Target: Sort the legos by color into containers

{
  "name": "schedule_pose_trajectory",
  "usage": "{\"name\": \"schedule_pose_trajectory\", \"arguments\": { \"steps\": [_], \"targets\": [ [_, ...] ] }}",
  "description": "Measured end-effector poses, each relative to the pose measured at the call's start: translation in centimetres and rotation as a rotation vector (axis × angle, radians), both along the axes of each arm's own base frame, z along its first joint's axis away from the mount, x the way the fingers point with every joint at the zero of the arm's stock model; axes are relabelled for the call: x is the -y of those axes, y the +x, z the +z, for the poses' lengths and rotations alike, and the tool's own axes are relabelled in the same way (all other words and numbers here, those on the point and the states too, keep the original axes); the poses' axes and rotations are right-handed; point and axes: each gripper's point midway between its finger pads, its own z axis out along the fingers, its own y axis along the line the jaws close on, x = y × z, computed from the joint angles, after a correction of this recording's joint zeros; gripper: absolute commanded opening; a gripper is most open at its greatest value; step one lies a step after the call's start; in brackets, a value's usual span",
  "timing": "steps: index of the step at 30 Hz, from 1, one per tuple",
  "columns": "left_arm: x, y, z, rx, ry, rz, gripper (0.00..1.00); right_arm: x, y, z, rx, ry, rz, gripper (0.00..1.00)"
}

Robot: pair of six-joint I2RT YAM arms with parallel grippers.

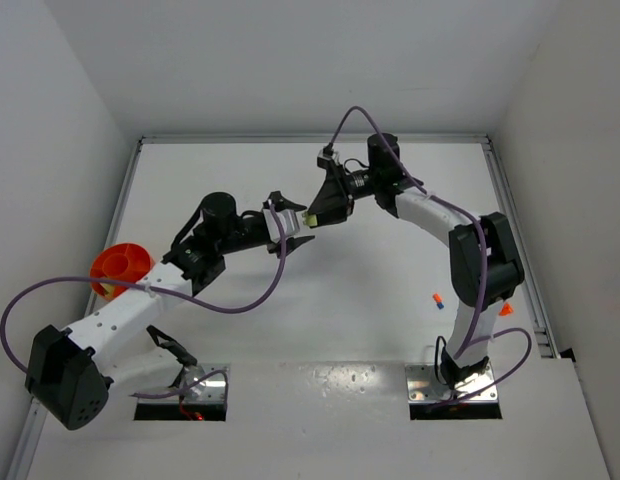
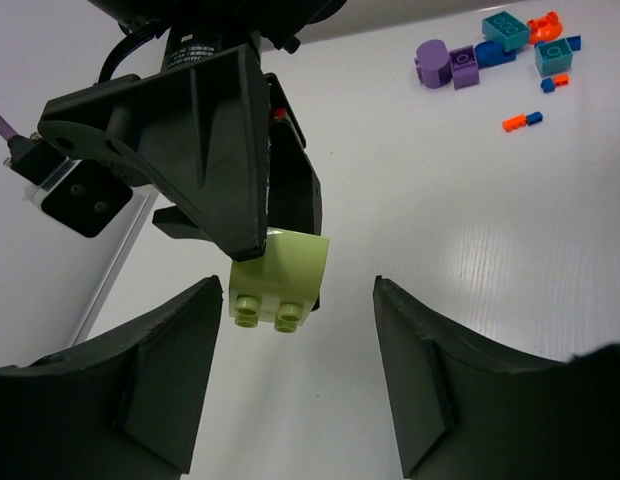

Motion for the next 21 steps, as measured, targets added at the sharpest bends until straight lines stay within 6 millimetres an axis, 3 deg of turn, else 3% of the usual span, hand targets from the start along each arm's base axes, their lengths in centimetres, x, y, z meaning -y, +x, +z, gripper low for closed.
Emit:
{"name": "schedule_pose_trajectory", "arguments": {
  "steps": [5,14,16,17,21],
  "targets": [
    [0.04,0.05,-0.1,-0.005,0.0,0.001,0.59,-0.36,-0.56,0.06,0.002,0.004,0.022,0.09],
    [-0.05,0.3,0.05,0.007,0.0,0.014,0.38,-0.65,-0.92,0.11,-0.007,0.001,0.034,0.11],
    [-0.07,0.32,0.04,0.01,0.002,0.014,0.34,-0.64,-0.9,0.13,-0.012,-0.001,0.033,0.21],
    [-0.07,0.33,0.04,0.012,0.002,0.014,0.33,-0.65,-0.89,0.13,-0.014,-0.002,0.032,0.35],
    [-0.2,0.47,-0.06,0.011,0.008,0.027,0.28,-0.49,-0.44,0.07,-0.014,-0.005,0.012,0.6]
  ]
}}
